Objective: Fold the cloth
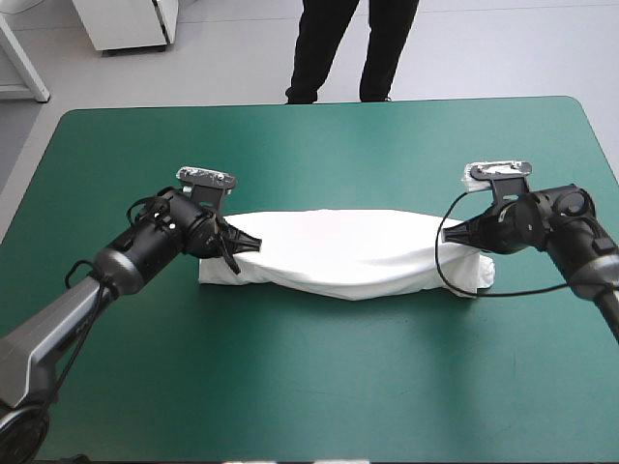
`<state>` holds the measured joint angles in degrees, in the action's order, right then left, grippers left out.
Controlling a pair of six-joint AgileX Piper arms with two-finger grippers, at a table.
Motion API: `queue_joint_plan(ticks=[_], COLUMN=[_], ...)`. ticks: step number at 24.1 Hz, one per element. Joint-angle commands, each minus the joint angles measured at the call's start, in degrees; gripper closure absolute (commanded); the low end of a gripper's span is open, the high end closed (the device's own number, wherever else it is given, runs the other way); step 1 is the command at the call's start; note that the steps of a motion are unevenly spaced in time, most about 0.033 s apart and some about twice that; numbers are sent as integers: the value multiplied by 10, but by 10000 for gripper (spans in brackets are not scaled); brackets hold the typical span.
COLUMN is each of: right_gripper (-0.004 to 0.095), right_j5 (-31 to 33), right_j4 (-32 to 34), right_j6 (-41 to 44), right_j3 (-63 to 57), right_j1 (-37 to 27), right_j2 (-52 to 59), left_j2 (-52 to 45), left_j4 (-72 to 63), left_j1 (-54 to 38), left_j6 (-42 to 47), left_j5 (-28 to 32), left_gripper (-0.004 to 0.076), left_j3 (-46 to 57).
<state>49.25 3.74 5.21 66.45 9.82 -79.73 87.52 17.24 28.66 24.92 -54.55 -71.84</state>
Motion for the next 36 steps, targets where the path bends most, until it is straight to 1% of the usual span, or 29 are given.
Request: queue_joint_plan(ticks=[1, 9, 12, 18, 22, 24, 25, 26, 28, 29, 30, 31, 32, 34, 35, 36], right_gripper=[925, 925, 925, 925, 925, 918, 890, 846, 641, 529, 462, 416, 396, 402, 415, 426], right_j5=[-35, -52, -50, -51, -44, -41, -34, -26, -9, -2, 1, 5, 6, 7, 5, 5], right_j4=[24, 16, 10, 9, 6, 1, -7, -19, -42, -42, -42, -42, -41, -37, -37, -37], right_j6=[8, 16, 16, 30, 30, 30, 24, 10, -6, -6, -5, -1, 0, 0, 0, 0], right_j3=[54, 126, 153, 197, 198, 198, 198, 199, 199, 199, 199, 199, 199, 199, 199, 199], right_j1=[1, -3, -3, -3, -3, -3, -3, -3, -3, -3, -3, -3, -3, -3, -3, -3], right_j2=[-26, -118, -154, -216, -226, -226, -226, -225, -225, -224, -224, -223, -219, -210, -203, -198], left_j2=[20, 92, 122, 199, 216, 216, 215, 213, 213, 213, 213, 213, 213, 213, 213, 213], left_j4=[21, 12, 13, -4, -4, -2, -3, -8, -20, -30, -36, -36, -36, -36, -36, -36], left_j1=[-33, -71, -72, -72, -72, -72, -72, -72, -72, -72, -72, -72, -72, -72, -72, -72], left_j6=[1, -59, -61, -62, -62, -91, -104, -109, -125, -145, -152, -158, -162, -164, -165, -165], left_j5=[19, 24, 25, 29, 30, 35, 34, 28, 4, -11, -20, -33, -45, -64, -73, -77], left_gripper=[746, 746, 746, 746, 746, 745, 742, 725, 631, 547, 500, 438, 377, 280, 250, 239], left_j3=[-61, -159, -178, -202, -202, -202, -203, -205, -221, -236, -244, -257, -270, -297, -313, -326])
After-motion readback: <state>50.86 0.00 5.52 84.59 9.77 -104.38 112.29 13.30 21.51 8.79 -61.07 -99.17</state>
